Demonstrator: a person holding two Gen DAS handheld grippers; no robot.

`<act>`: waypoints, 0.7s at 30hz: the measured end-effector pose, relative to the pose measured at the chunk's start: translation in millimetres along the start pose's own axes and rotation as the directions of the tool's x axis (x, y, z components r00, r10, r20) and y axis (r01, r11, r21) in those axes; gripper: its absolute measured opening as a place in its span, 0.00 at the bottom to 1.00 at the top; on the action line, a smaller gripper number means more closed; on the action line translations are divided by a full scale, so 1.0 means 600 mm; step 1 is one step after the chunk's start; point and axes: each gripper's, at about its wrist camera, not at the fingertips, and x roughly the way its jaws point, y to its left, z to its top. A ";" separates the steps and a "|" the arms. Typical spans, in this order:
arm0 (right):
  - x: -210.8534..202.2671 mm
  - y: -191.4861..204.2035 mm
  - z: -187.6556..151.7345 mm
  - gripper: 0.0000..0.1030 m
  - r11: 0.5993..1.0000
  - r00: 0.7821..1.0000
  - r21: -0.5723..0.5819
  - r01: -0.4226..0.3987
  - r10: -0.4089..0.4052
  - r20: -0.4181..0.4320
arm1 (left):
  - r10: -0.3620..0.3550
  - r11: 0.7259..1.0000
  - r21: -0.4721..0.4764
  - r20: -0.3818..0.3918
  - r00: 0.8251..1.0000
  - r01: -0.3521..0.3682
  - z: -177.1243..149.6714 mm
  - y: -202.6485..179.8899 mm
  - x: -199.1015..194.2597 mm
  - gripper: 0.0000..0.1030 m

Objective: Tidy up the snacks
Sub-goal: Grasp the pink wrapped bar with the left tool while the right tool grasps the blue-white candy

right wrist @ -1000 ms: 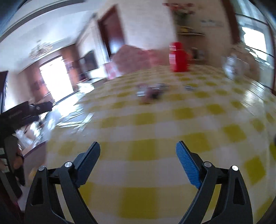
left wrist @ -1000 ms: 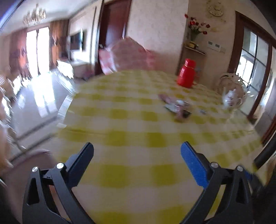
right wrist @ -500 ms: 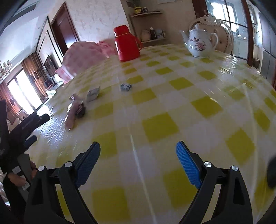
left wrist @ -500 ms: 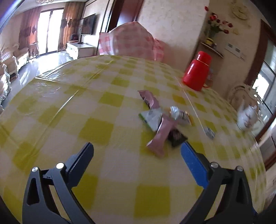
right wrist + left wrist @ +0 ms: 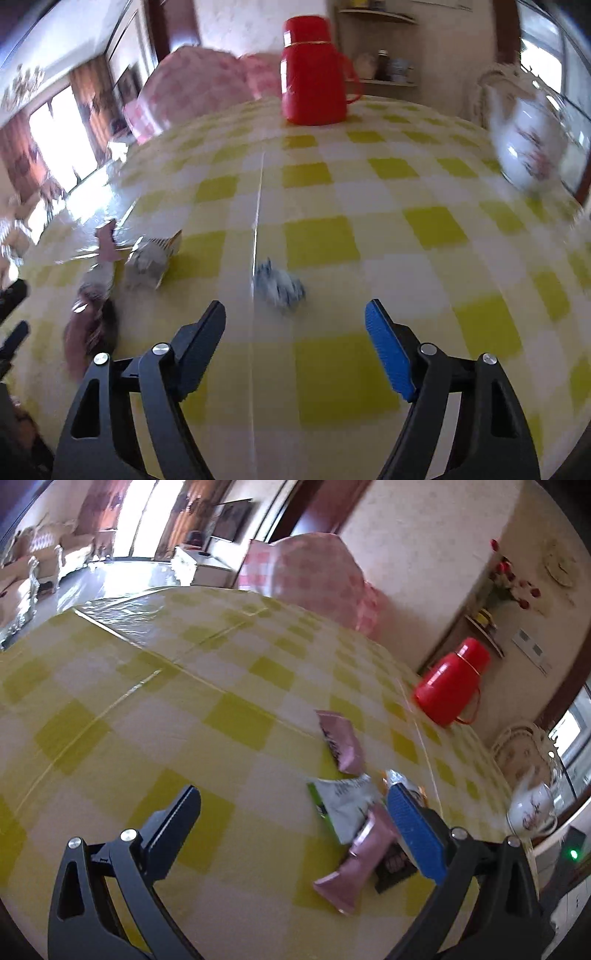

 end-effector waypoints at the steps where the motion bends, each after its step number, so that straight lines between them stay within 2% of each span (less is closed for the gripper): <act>1: 0.014 0.006 0.011 0.68 1.000 1.000 -0.026 -0.001 0.001 -0.014 | 0.007 1.000 -0.005 0.004 1.000 -0.007 0.003 0.003 0.000 0.98; 6: 0.055 0.026 0.029 0.52 0.995 0.996 -0.101 -0.020 0.011 -0.089 | 0.009 1.000 -0.026 0.003 1.000 -0.009 0.013 0.012 -0.001 0.98; 7: 0.052 0.028 0.027 0.40 0.994 0.996 -0.110 -0.027 0.017 -0.086 | 0.008 1.000 -0.023 0.001 1.000 -0.008 0.014 0.013 -0.001 0.98; 8: 0.046 0.031 0.022 0.20 0.991 0.996 -0.127 -0.036 0.025 -0.082 | 0.007 1.000 -0.026 -0.004 1.000 -0.007 0.016 0.015 0.000 0.98; 10: 0.032 0.039 0.011 0.21 0.986 0.997 -0.162 -0.029 0.018 -0.069 | 0.003 1.000 -0.028 -0.020 1.000 -0.004 0.017 0.016 0.002 0.98; 13: -0.018 0.055 -0.019 0.21 0.981 0.999 -0.194 -0.029 0.025 -0.024 | -0.002 1.000 0.029 -0.054 0.999 0.003 0.017 0.009 0.006 0.98; 17: -0.110 0.066 -0.080 0.21 0.987 1.000 -0.158 -0.015 0.016 0.008 | 0.032 0.989 0.150 -0.088 0.996 -0.018 0.022 -0.006 0.007 0.98; 21: -0.189 0.075 -0.141 0.21 0.992 0.999 -0.127 -0.004 0.011 0.051 | 0.036 0.967 0.254 -0.158 0.987 0.005 0.006 -0.022 0.005 0.98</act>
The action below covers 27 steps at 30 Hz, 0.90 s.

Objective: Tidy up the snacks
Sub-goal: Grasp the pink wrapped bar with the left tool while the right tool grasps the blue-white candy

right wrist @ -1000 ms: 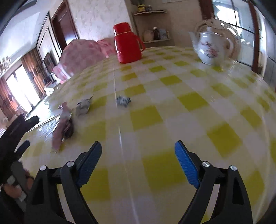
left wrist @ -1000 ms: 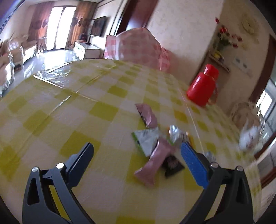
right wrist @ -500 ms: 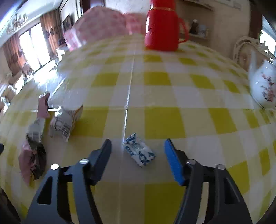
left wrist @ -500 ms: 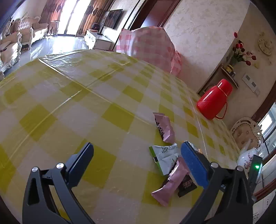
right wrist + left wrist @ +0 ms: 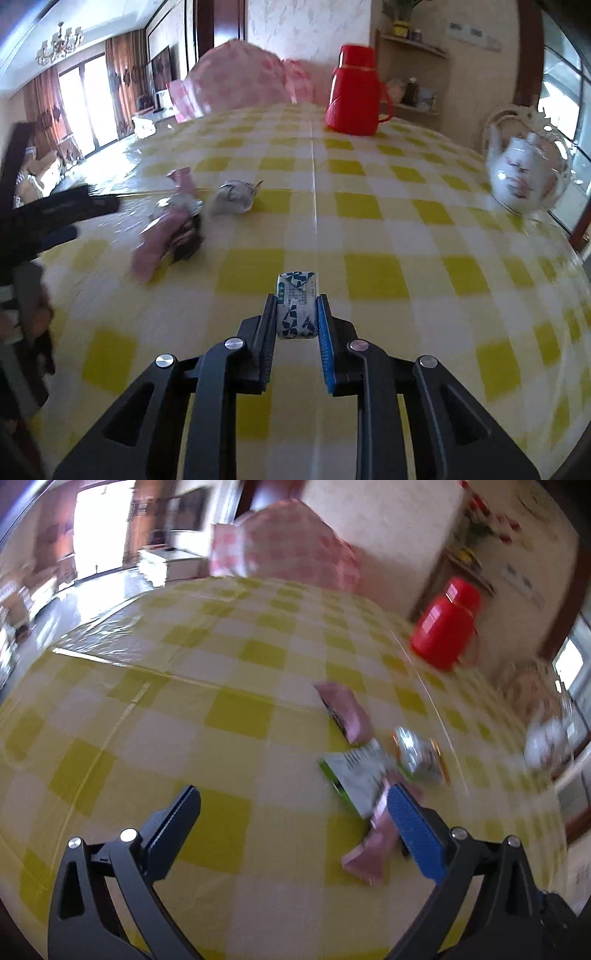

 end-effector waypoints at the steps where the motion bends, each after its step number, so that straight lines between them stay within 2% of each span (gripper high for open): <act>1: -0.011 0.002 -0.010 0.21 1.000 1.000 0.009 -0.007 0.007 0.007 | 0.004 0.998 0.056 -0.013 1.000 -0.003 -0.008 -0.015 0.001 0.98; 4: -0.040 0.002 -0.043 0.21 0.998 0.999 0.057 -0.037 0.036 0.020 | 0.020 0.982 0.189 -0.021 1.000 -0.015 -0.029 -0.055 0.010 0.98; 7: -0.050 -0.004 -0.067 0.21 0.991 0.997 0.115 -0.074 0.074 0.004 | 0.047 0.963 0.266 -0.023 0.999 -0.039 -0.046 -0.078 0.025 0.96; 8: -0.051 -0.005 -0.071 0.21 0.989 0.997 0.123 -0.080 0.080 0.002 | 0.038 0.960 0.280 -0.035 0.999 -0.027 -0.049 -0.083 0.030 0.92; 10: -0.053 -0.005 -0.073 0.21 0.986 0.996 0.137 -0.091 0.092 0.000 | 0.013 0.952 0.305 -0.088 0.996 0.014 -0.054 -0.090 0.046 0.70; 11: -0.054 -0.004 -0.072 0.21 0.985 0.995 0.138 -0.100 0.100 0.004 | 0.002 0.953 0.302 -0.100 0.995 0.029 -0.054 -0.089 0.049 0.64; 14: -0.060 0.000 -0.072 0.21 0.985 0.994 0.135 -0.110 0.109 0.014 | -0.036 0.957 0.284 -0.104 0.994 0.065 -0.051 -0.084 0.052 0.61; 15: -0.061 0.001 -0.072 0.21 0.984 0.993 0.133 -0.115 0.114 0.017 | -0.042 0.955 0.288 -0.105 0.994 0.070 -0.050 -0.085 0.053 0.50; 16: -0.062 0.003 -0.072 0.21 0.985 0.993 0.131 -0.116 0.115 0.019 | -0.068 0.951 0.293 -0.109 0.992 0.098 -0.050 -0.087 0.052 0.18; 17: -0.064 0.005 -0.072 0.21 0.985 0.993 0.125 -0.115 0.113 0.022 | -0.103 0.944 0.300 -0.124 0.987 0.136 -0.052 -0.088 0.050 0.19; 20: -0.072 0.012 -0.071 0.21 0.985 0.992 0.114 -0.128 0.125 0.034 | -0.076 0.930 0.345 -0.162 0.984 0.129 -0.062 -0.096 0.033 0.19; 23: -0.079 0.018 -0.072 0.21 0.984 0.990 0.105 -0.142 0.138 0.042 | -0.121 0.910 0.354 -0.274 0.954 0.217 -0.077 -0.096 0.011 0.19; 24: -0.080 0.020 -0.072 0.21 0.984 0.989 0.101 -0.146 0.143 0.042 | -0.128 0.906 0.355 -0.289 0.949 0.230 -0.080 -0.095 0.007 0.20; 26: -0.081 0.025 -0.071 0.21 0.984 0.988 0.094 -0.151 0.148 0.040 | -0.109 0.910 0.356 -0.283 0.953 0.210 -0.084 -0.089 0.008 0.22; 27: -0.082 0.027 -0.071 0.21 0.984 0.988 0.090 -0.152 0.149 0.039 | -0.123 0.908 0.357 -0.272 0.955 0.218 -0.084 -0.089 0.010 0.25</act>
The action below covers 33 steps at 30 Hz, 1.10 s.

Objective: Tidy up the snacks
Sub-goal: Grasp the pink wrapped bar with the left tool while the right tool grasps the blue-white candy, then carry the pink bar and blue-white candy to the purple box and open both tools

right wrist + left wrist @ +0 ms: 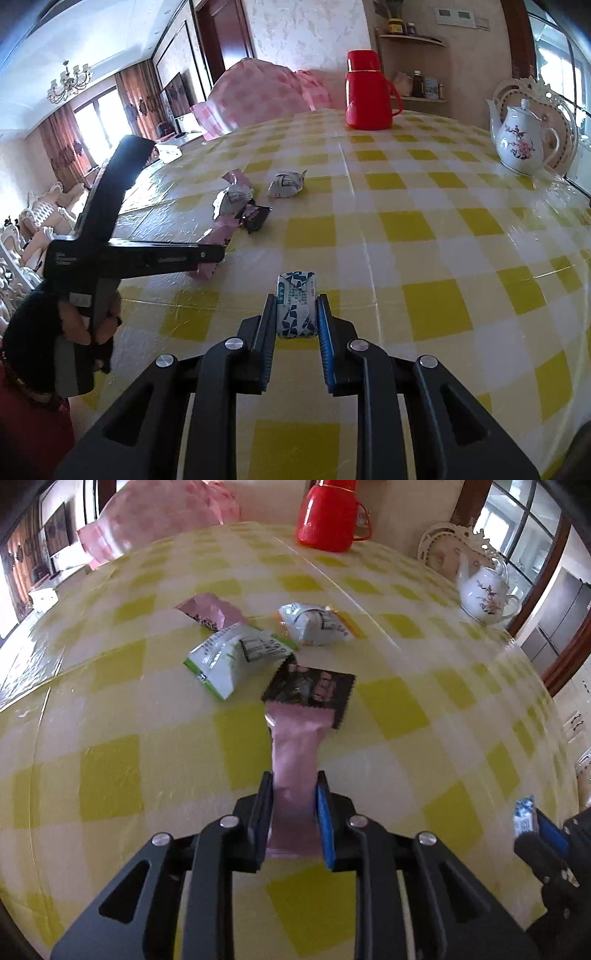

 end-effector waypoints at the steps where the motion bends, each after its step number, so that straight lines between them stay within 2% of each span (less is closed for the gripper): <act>1: 0.000 0.002 0.000 0.21 1.000 1.000 -0.003 -0.001 0.001 0.000 | -0.003 1.000 0.000 0.007 1.000 0.003 0.001 0.000 0.001 0.28; 4: -0.001 0.007 0.000 0.21 1.000 1.000 -0.011 0.001 -0.001 0.003 | 0.009 0.999 0.034 0.034 0.999 -0.011 -0.002 -0.014 0.002 0.37; 8: 0.002 0.008 -0.001 0.21 1.000 1.000 -0.009 0.012 -0.012 0.002 | 0.066 0.994 0.081 0.064 0.996 -0.071 0.006 -0.025 0.017 0.37; 9: 0.002 0.008 -0.001 0.21 1.000 1.000 -0.009 0.015 -0.015 0.003 | 0.080 0.992 0.095 0.068 0.994 -0.086 0.007 -0.027 0.020 0.33; 10: 0.003 0.008 -0.002 0.21 1.000 1.000 -0.009 0.017 -0.017 0.004 | 0.112 0.987 0.109 0.066 0.992 -0.118 0.009 -0.031 0.021 0.20; 13: 0.003 0.008 -0.002 0.21 1.000 1.000 -0.005 0.023 -0.023 0.019 | 0.045 0.994 0.101 0.063 0.997 -0.051 0.013 -0.031 0.008 0.19; 16: 0.004 0.007 -0.004 0.21 1.000 0.999 0.005 0.027 -0.027 0.033 | 0.104 0.985 0.125 0.131 0.986 -0.121 0.013 -0.042 -0.019 0.19; 19: 0.008 0.003 -0.008 0.21 0.999 0.999 0.030 0.030 -0.031 0.029 | 0.094 0.990 0.086 0.177 0.980 -0.111 0.008 -0.042 -0.045 0.19; 21: 0.005 -0.001 -0.014 0.21 0.998 0.999 0.060 0.034 -0.035 0.027 | 0.106 0.990 0.066 0.208 0.972 -0.122 -0.006 -0.043 -0.061 0.19; 27: -0.023 0.000 -0.037 0.21 0.992 0.998 0.120 0.026 -0.033 0.052 | 0.085 0.995 0.037 0.263 0.961 -0.098 -0.073 -0.062 -0.104 0.19; 33: -0.047 0.022 -0.061 0.21 0.992 0.999 0.127 -0.006 -0.001 0.053 | 0.062 0.997 0.033 0.264 0.962 -0.073 -0.148 -0.086 -0.137 0.19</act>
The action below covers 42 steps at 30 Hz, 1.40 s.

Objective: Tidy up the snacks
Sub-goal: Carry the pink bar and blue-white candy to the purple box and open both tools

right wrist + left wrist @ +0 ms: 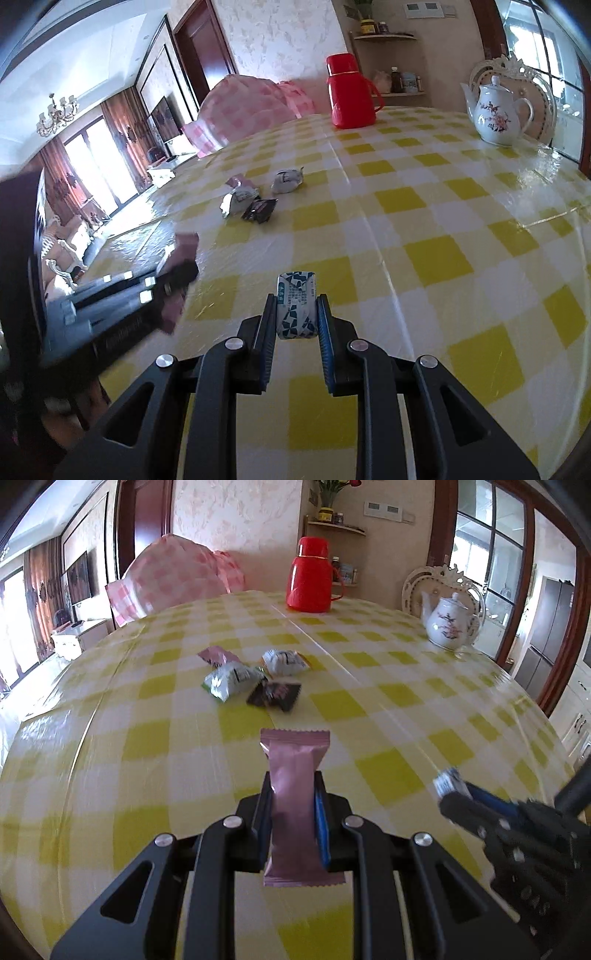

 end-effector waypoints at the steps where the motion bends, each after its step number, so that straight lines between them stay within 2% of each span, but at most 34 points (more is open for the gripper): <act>1: -0.006 0.003 -0.006 0.21 1.000 1.000 0.003 -0.003 0.003 -0.005 | -0.004 1.000 0.005 -0.013 1.000 0.005 -0.012 -0.004 -0.005 0.19; 8: -0.054 0.032 -0.063 0.21 0.998 0.998 0.015 -0.063 0.063 -0.002 | -0.008 0.999 0.038 -0.022 1.000 0.009 -0.062 -0.016 -0.050 0.19; 20: -0.115 0.090 -0.112 0.21 0.996 0.996 -0.033 -0.085 0.085 0.003 | 0.010 0.998 0.060 0.021 1.000 -0.011 -0.111 0.014 -0.157 0.19; 30: -0.132 0.205 -0.143 0.21 0.970 0.985 -0.167 -0.175 0.171 -0.034 | 0.101 0.994 0.039 0.036 0.994 -0.102 -0.169 0.109 -0.241 0.19; 36: -0.134 0.305 -0.183 0.21 0.926 0.970 -0.289 -0.243 0.226 -0.089 | 0.163 0.987 0.009 0.027 0.986 -0.163 -0.205 0.178 -0.283 0.19; 42: -0.138 0.375 -0.211 0.21 0.883 0.959 -0.373 -0.284 0.257 -0.122 | 0.220 0.975 -0.041 0.048 0.974 -0.219 -0.235 0.241 -0.328 0.20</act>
